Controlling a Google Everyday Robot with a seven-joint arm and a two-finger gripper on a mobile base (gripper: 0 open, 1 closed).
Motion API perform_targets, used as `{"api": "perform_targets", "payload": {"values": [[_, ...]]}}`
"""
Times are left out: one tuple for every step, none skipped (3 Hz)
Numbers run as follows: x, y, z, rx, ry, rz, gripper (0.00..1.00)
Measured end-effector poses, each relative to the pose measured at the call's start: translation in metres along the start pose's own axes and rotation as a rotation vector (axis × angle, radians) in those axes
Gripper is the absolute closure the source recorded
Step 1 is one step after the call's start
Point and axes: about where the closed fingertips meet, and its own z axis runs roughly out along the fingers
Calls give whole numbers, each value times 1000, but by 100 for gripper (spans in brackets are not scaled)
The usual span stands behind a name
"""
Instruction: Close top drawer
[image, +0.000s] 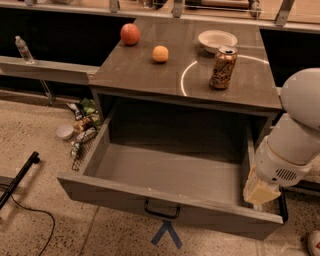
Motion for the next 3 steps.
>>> {"api": "perform_targets", "payload": {"values": [[-1, 17, 3, 7, 8, -10, 100], [-6, 48, 18, 13, -43, -44, 100], [-22, 66, 46, 40, -119, -114, 100]]}}
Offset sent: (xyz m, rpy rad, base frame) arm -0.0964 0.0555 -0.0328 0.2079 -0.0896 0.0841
